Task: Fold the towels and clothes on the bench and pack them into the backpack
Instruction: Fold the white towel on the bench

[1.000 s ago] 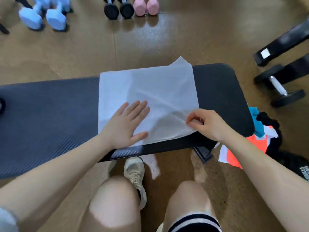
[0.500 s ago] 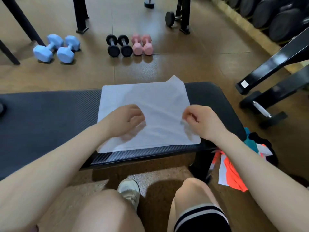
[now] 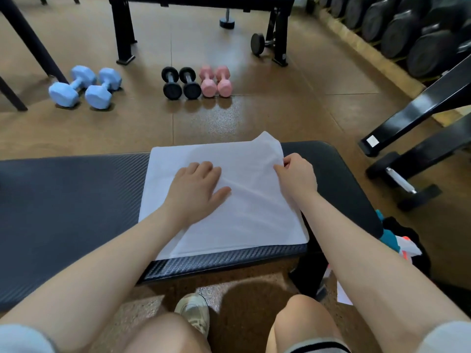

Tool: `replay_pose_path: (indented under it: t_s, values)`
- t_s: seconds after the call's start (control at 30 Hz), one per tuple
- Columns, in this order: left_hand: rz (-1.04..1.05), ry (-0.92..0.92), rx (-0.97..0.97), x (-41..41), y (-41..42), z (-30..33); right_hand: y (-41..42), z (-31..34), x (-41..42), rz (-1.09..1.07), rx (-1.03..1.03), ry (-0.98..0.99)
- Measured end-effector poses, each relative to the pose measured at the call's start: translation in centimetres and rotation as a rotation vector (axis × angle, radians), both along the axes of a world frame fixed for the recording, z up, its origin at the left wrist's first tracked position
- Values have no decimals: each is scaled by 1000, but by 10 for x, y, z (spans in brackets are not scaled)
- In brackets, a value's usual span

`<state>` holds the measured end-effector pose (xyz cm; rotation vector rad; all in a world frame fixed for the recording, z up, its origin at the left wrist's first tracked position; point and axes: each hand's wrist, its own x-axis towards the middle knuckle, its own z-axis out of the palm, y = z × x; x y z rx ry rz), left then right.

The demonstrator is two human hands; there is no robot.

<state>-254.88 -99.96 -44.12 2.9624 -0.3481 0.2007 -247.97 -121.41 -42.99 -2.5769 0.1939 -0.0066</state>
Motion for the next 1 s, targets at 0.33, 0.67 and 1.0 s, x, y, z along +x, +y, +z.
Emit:
replay_pose_path:
  t_s: [0.33,0.67,1.0]
  values:
    - [-53,229,79,13,2,-12,-17,10,18,-38,-145,-32]
    - [-77,192,119,4,-5,-1,45,2,-59,829,-188,-66]
    - [-132,164,-85,-60,15,-4,-59,-6,-70,622,-556,128]
